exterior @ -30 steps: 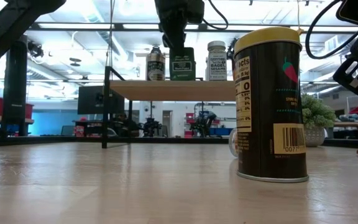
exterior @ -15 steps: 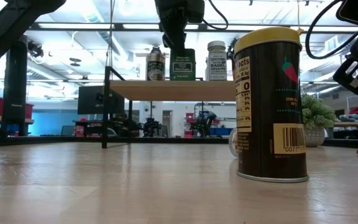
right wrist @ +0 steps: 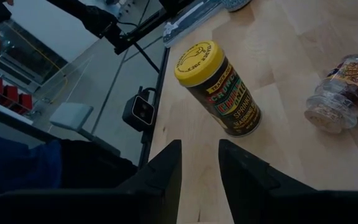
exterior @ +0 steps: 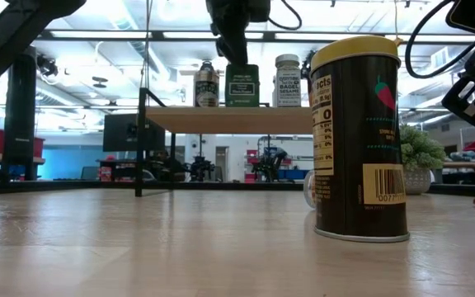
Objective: Shelf spices
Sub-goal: Put the black seasoning can on the shelf, then put the yellow seasoning bottle on the shelf
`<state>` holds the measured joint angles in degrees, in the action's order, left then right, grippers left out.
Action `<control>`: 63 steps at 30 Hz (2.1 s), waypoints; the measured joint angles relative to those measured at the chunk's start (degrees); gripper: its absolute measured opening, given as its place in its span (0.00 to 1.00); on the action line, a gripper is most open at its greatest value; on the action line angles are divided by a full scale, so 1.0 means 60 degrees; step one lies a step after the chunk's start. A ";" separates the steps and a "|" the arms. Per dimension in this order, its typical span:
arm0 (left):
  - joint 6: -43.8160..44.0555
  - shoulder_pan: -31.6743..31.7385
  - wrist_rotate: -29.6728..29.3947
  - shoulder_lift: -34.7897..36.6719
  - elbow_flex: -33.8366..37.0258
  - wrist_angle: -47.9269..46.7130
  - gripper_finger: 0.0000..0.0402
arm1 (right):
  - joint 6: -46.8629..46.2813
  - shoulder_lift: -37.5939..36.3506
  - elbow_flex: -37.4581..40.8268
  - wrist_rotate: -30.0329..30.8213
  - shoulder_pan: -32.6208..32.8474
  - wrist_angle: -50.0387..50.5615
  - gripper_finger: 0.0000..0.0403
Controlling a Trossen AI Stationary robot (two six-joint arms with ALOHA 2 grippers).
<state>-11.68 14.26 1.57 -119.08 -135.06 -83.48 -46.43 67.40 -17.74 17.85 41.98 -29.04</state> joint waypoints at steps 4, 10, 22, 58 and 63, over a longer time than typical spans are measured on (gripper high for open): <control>0.0000 0.0000 -0.0020 0.0101 0.0004 -0.0012 0.60 | 0.0002 0.0000 0.0004 0.0000 0.0003 0.0000 0.27; 0.0367 -0.0013 -0.0023 0.0216 0.0007 -0.0570 0.60 | 0.0002 0.0000 0.0004 0.0000 0.0002 -0.0001 0.27; 0.2169 -0.0615 0.0281 0.1384 0.0025 -0.0969 0.60 | 0.0006 0.0000 0.0004 0.0004 -0.0015 -0.0131 0.27; 0.3443 -0.5569 -0.2634 0.4746 1.0969 1.3360 0.60 | 0.0009 0.0000 0.0004 0.0382 -0.0034 -0.0477 0.27; 0.3489 -0.5577 -0.2396 0.6431 1.4042 1.6291 0.60 | 0.0010 0.0000 0.0004 0.0382 -0.0034 -0.0514 0.27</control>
<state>9.25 -19.20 -12.81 -80.50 -50.81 14.27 -46.36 67.40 -17.72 20.14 41.78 -32.12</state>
